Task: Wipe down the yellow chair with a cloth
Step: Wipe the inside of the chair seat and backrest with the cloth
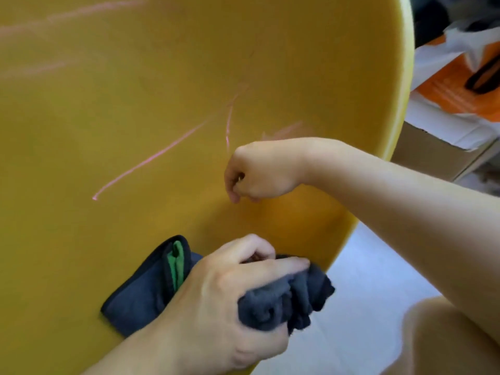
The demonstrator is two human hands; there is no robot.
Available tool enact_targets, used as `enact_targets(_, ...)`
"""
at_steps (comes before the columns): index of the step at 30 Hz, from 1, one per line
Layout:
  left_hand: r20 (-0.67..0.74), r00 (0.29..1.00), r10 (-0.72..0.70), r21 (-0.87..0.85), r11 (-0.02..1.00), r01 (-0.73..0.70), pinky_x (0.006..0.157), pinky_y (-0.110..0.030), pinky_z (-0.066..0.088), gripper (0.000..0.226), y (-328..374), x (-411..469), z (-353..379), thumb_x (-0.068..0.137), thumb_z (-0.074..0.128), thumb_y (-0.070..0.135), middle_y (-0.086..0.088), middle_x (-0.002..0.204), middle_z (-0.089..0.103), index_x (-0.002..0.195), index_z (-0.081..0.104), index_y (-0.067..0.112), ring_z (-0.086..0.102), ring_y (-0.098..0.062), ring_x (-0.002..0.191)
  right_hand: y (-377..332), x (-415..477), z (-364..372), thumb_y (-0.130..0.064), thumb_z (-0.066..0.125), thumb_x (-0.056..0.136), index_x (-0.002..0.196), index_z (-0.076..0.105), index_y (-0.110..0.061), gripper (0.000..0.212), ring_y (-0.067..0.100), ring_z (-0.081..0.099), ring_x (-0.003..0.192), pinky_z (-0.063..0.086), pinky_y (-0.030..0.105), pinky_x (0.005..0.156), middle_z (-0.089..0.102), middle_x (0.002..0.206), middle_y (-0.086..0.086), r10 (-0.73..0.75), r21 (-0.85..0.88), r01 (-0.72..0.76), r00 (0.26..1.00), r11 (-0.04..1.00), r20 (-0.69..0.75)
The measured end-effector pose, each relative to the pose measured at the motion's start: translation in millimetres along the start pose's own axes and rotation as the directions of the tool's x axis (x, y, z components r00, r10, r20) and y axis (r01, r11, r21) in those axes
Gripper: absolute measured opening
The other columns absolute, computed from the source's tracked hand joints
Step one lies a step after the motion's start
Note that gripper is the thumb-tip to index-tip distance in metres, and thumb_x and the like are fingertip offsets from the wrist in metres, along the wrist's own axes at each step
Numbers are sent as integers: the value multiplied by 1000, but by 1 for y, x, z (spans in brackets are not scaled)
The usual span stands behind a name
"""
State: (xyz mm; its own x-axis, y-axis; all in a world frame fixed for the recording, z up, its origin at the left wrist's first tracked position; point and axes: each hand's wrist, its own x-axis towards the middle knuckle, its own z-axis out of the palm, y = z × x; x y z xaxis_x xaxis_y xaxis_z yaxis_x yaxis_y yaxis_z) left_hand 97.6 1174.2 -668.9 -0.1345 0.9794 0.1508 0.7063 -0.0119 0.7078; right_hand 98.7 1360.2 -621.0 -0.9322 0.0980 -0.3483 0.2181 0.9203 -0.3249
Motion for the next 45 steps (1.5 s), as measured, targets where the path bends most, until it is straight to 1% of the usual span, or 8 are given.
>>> enact_targets(8, -387, 779, -493, 51, 832, 552, 79, -27, 44, 23, -76, 34, -36, 63, 63, 54, 8, 98, 58, 83, 54, 61, 60, -19, 96, 17, -13, -2, -4, 40, 86, 108, 66, -28, 41, 8, 59, 60, 49, 17, 59, 68, 75, -5, 53, 31, -52, 998, 998, -30)
enact_targets(18, -38, 938, -346, 212, 914, 346, 83, -16, 41, 47, -46, -29, -39, 83, 63, 51, 19, 108, 45, 128, 52, 46, 49, 1, 97, -16, 4, 12, -16, 44, 92, 113, 64, -30, 32, 9, 53, 71, 41, 24, 66, 62, 88, -9, -144, 46, 151, 981, 987, -128)
enact_targets(23, -659, 529, -534, 420, 323, 848, 85, -40, 48, 54, -140, -61, -115, 88, 54, 54, -2, 123, 51, 135, 37, 33, 46, -26, 115, -51, 10, 52, -22, 42, 97, 138, 44, -35, 43, 17, 50, 121, 37, 24, 98, 53, 129, -2, -329, -5, 329, 944, 944, 12)
enact_targets(27, -795, 246, -555, 166, 191, 967, 84, -44, 48, 48, -157, -55, -133, 88, 55, 50, -8, 121, 48, 132, 39, 38, 46, -33, 111, -53, 10, 46, -26, 42, 97, 137, 45, -35, 41, 13, 50, 121, 34, 18, 92, 54, 129, -6, -293, -11, 294, 956, 956, 23)
enact_targets(36, -133, 868, -478, 338, 802, 493, 67, -31, 42, 30, -53, -38, -48, 81, 61, 42, 3, 93, 43, 110, 56, 44, 51, -17, 82, -51, 21, 32, -17, 48, 90, 81, 67, -22, 21, 8, 60, 64, 46, 15, 62, 71, 79, -4, -201, 157, 176, 967, 972, 155)
enact_targets(39, -360, 773, -522, 559, 542, 627, 74, -34, 47, 43, -110, -48, -100, 82, 59, 41, 1, 102, 43, 124, 49, 46, 52, -22, 93, -46, 23, 38, -25, 47, 94, 90, 64, -30, 18, 2, 53, 61, 40, 8, 56, 61, 72, -16, -204, 104, 198, 977, 975, 57)
enact_targets(43, -793, 187, -580, -2, 310, 951, 80, -37, 52, 42, -153, -49, -159, 83, 58, 40, -7, 119, 45, 125, 53, 38, 58, -33, 96, -54, 22, 46, -25, 46, 93, 101, 66, -32, 22, 9, 52, 81, 39, 15, 64, 53, 79, -20, -196, -10, 196, 979, 981, -57)
enact_targets(45, -643, 434, -631, 174, 431, 885, 81, -36, 50, 47, -131, -24, -121, 79, 59, 44, -2, 111, 45, 126, 52, 42, 58, -33, 99, -55, 26, 41, -21, 51, 91, 97, 70, -27, 22, 15, 60, 88, 43, 21, 73, 64, 87, -10, -136, 37, 145, 973, 989, -189)
